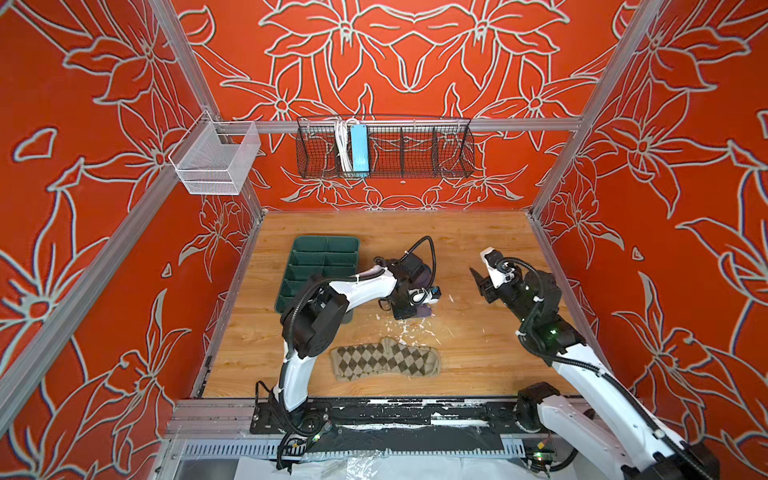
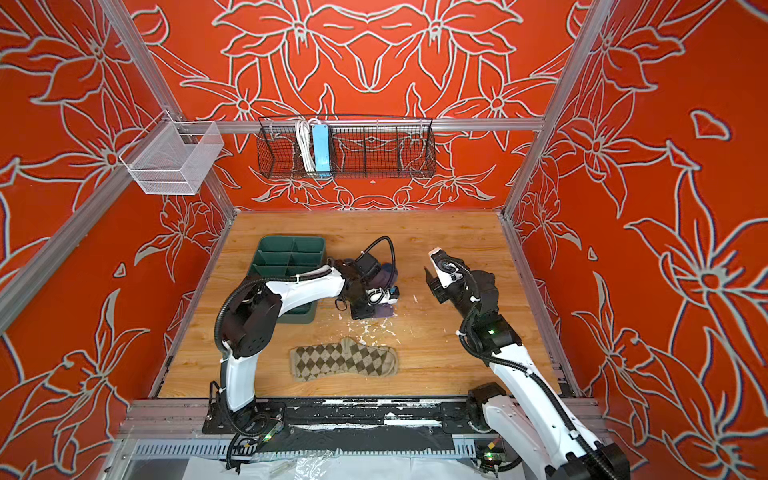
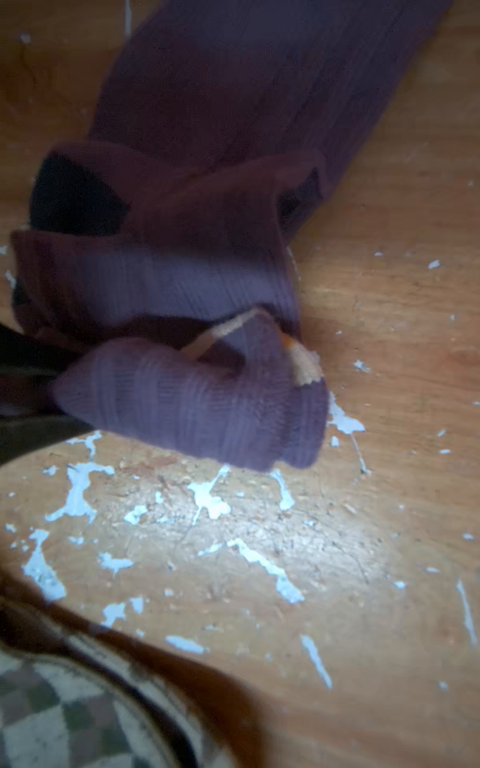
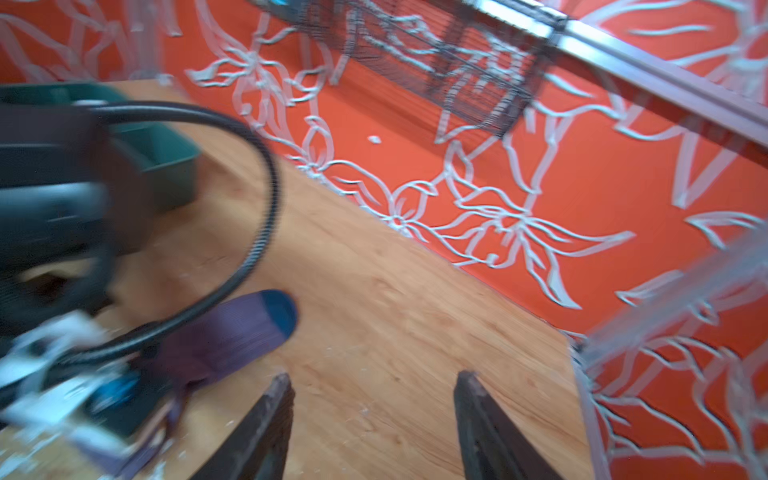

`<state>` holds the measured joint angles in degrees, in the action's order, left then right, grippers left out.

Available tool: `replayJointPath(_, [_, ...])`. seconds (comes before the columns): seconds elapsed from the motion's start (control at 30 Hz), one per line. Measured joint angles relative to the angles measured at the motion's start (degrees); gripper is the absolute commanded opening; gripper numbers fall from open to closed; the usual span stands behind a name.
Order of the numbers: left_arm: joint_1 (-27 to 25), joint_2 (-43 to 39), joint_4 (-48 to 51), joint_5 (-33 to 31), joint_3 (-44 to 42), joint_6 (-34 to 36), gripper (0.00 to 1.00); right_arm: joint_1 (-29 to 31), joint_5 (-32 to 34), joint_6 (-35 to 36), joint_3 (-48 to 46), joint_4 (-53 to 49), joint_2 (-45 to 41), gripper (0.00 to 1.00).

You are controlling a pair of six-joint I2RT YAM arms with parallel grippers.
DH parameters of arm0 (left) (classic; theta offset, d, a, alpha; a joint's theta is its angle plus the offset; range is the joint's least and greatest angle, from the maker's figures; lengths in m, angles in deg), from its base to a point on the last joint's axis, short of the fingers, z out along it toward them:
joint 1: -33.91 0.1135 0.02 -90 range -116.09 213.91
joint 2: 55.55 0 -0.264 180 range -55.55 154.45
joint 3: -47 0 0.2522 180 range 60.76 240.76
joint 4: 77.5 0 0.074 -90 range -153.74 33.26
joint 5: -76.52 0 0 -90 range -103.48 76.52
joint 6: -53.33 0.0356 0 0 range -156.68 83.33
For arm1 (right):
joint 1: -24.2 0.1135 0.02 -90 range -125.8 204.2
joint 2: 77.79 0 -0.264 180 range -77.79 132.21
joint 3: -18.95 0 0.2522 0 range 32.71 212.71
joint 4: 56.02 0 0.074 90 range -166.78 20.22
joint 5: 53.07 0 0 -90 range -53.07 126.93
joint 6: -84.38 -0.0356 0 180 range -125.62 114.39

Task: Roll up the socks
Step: 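Open the right gripper, lift it away, and lower it back onto the roll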

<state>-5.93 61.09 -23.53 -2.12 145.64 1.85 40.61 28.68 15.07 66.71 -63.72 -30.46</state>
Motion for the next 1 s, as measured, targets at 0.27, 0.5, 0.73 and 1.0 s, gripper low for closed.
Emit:
replayJointPath(0.27, [4.61,7.87,12.13,9.38,11.52,-0.98,0.01,12.33,-5.05,14.23,1.64,-10.67,6.95,0.62])
replayJointPath(0.5, [6.4,11.41,17.33,13.14,16.44,-1.95,0.02,24.63,-0.59,26.36,-2.38,-6.62,19.06,0.63])
replayJointPath(0.73, [6.8,12.11,18.69,13.86,17.44,-2.38,0.03,25.73,3.87,30.75,-2.82,2.86,33.22,0.62])
replayJointPath(1.0, [6.93,12.11,18.78,13.84,17.31,-2.51,0.04,25.73,6.86,33.31,2.69,8.7,43.47,0.48])
